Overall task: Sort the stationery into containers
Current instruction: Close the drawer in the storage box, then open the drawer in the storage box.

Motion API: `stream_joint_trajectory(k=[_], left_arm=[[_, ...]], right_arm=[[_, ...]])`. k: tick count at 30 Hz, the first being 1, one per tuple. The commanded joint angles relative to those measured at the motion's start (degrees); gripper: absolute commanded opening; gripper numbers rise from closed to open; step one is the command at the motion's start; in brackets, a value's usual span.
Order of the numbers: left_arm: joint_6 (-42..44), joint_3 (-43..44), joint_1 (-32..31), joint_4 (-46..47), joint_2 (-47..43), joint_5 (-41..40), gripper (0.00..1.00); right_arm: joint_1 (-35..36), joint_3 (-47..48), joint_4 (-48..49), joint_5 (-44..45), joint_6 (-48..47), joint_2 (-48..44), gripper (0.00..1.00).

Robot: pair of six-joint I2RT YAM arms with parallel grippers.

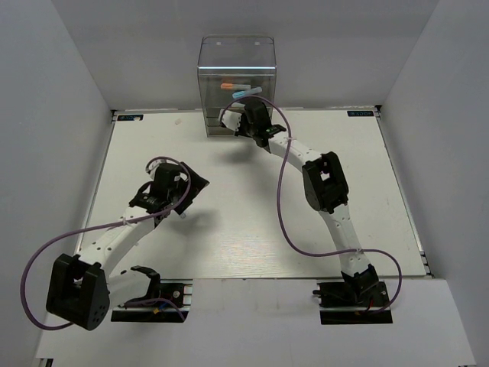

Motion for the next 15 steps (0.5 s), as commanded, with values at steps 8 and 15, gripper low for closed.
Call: stream_joint_trajectory(k=[8,15], left_arm=[[0.74,4.3,0.14,17.09,8.83,3.44,0.87],[-4.79,10.36,1.2,41.57,28.49,8.18,0.44]], right_arm=[[-1.23,-13.38,2.7,-11.13,3.06,-14.07,0.0],[-4.38,-25.76,-2.03,-19.49,19.59,-28.15,0.3]])
